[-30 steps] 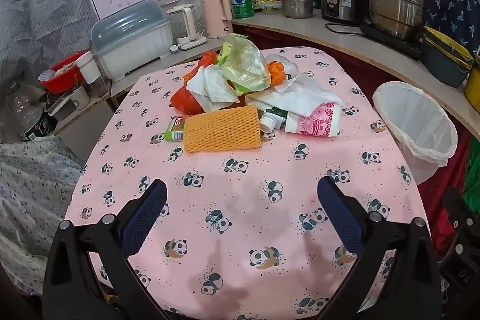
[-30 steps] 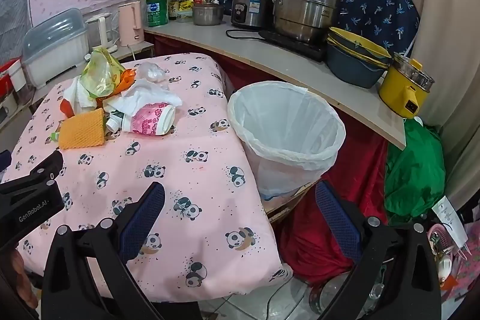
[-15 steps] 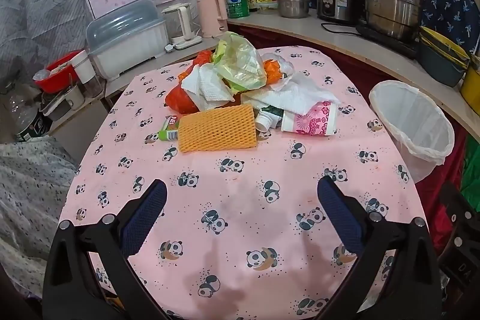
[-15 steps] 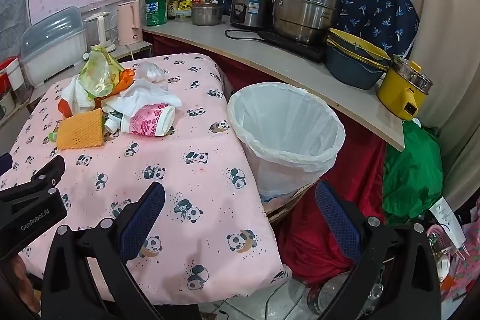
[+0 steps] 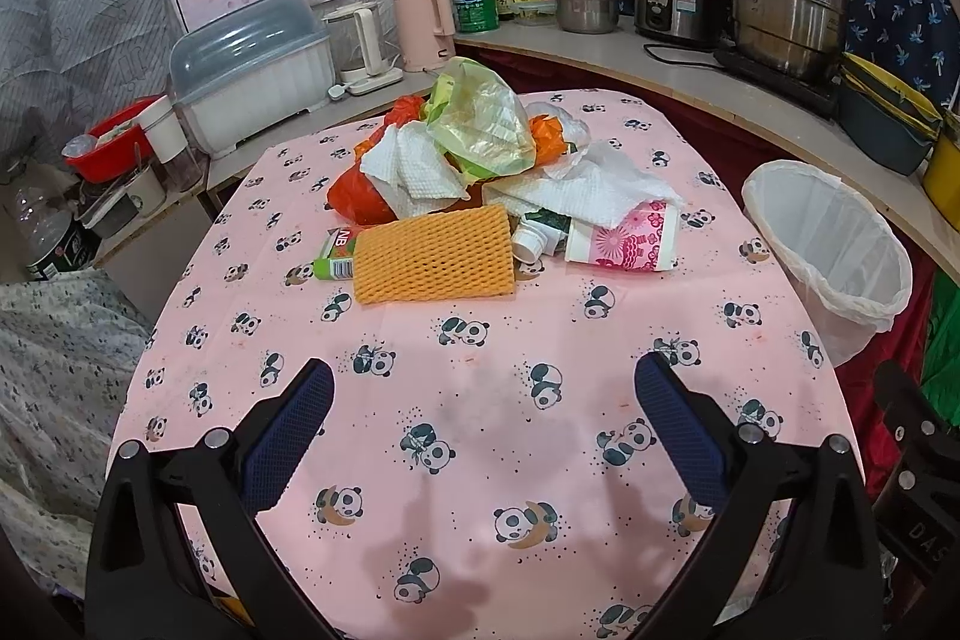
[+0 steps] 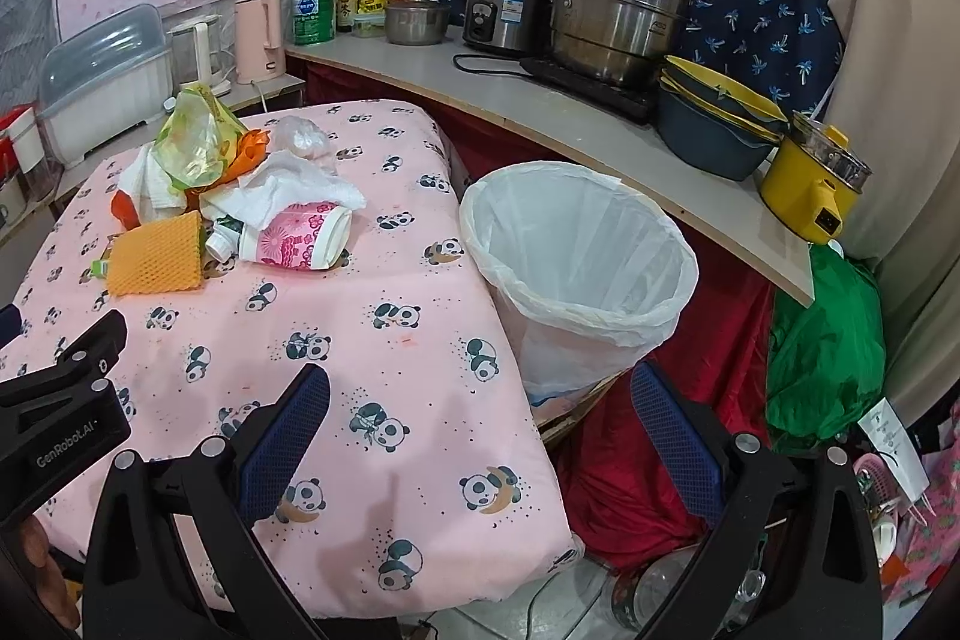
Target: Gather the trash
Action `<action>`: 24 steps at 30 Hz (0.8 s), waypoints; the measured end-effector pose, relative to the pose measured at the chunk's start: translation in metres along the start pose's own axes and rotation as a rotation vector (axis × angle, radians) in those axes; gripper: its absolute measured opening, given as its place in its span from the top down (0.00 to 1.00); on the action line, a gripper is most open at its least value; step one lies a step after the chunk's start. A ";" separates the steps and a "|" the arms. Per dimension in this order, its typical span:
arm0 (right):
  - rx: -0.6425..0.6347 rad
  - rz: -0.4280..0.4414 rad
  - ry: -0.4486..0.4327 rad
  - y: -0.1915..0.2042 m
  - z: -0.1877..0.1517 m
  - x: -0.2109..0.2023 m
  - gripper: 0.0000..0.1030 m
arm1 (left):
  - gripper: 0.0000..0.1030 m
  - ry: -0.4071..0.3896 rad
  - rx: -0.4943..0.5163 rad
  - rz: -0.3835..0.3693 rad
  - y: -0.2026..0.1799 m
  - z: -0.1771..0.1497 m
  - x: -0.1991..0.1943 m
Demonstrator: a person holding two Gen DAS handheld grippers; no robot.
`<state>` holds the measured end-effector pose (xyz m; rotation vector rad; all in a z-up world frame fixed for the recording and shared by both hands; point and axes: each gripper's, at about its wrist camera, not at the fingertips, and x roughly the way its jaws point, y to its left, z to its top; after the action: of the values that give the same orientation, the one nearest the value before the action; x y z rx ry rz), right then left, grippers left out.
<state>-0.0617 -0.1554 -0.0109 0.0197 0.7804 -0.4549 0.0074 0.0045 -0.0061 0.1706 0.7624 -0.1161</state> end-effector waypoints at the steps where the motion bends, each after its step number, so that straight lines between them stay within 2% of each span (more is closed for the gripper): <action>1: 0.001 0.000 0.000 0.000 0.000 0.000 0.07 | 0.07 0.000 -0.001 0.000 0.000 0.000 0.001; 24: -0.010 0.003 -0.001 0.008 0.006 0.007 0.07 | 0.07 0.013 -0.015 -0.013 0.004 0.002 0.007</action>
<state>-0.0501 -0.1519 -0.0131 0.0117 0.7814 -0.4480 0.0144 0.0080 -0.0092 0.1523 0.7776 -0.1212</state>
